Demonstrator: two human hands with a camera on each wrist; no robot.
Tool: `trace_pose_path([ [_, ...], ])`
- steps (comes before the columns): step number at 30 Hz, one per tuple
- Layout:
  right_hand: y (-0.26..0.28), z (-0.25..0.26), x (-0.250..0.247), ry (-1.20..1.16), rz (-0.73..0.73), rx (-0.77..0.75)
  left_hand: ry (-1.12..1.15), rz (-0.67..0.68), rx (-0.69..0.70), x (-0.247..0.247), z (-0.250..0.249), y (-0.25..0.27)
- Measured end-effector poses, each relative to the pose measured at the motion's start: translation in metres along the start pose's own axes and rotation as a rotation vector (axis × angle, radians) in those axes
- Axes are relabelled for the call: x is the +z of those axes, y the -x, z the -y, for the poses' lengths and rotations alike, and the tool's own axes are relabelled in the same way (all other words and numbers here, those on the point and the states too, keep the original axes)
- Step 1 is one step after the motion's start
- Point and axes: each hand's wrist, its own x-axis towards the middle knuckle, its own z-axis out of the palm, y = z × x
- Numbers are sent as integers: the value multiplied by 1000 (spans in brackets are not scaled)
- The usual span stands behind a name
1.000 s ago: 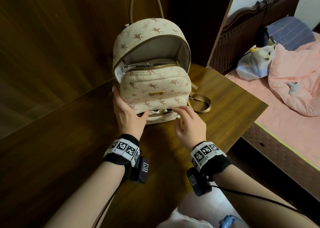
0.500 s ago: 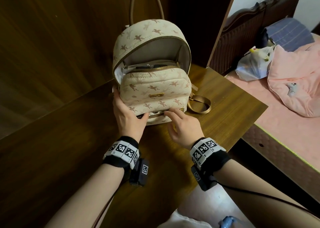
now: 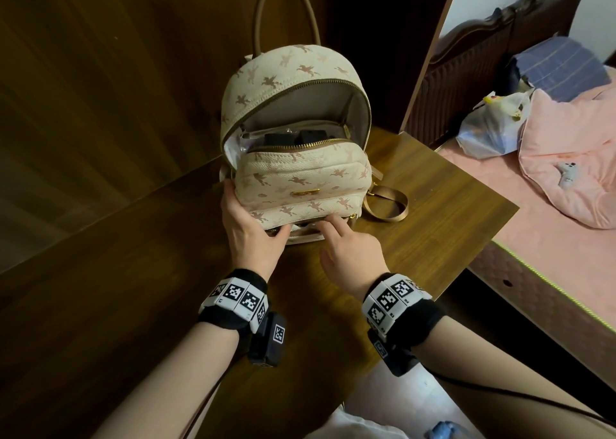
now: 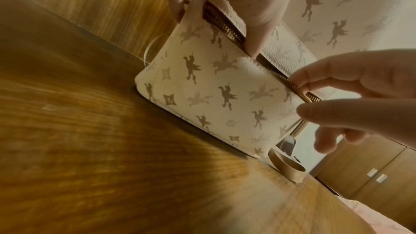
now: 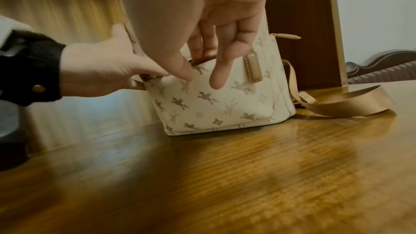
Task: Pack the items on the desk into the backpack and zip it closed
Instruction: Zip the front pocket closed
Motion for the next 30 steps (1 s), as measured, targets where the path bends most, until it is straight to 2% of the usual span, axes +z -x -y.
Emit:
trace_pose_path([
  [4,3,8,-1,50,49,89,-3,11,58,-2,1,5],
  [11,-14,19,-12,55,151,219,-41,44,46,-5,-4,-2],
  [13,-21,21,-16,79,239,238,-46,44,33,-4,-4,-7],
  [15,-23,20,-16,103,264,246,-44,44,19,-3,-5,-9],
  [19,-17,15,-11,57,199,238,-48,60,11,-4,-6,-8],
  [24,5,-4,-1,-37,79,99,-45,68,-2,-4,-6,-9],
  [30,15,-22,2,-269,-61,24,-6,95,-2,-8,-3,-8],
])
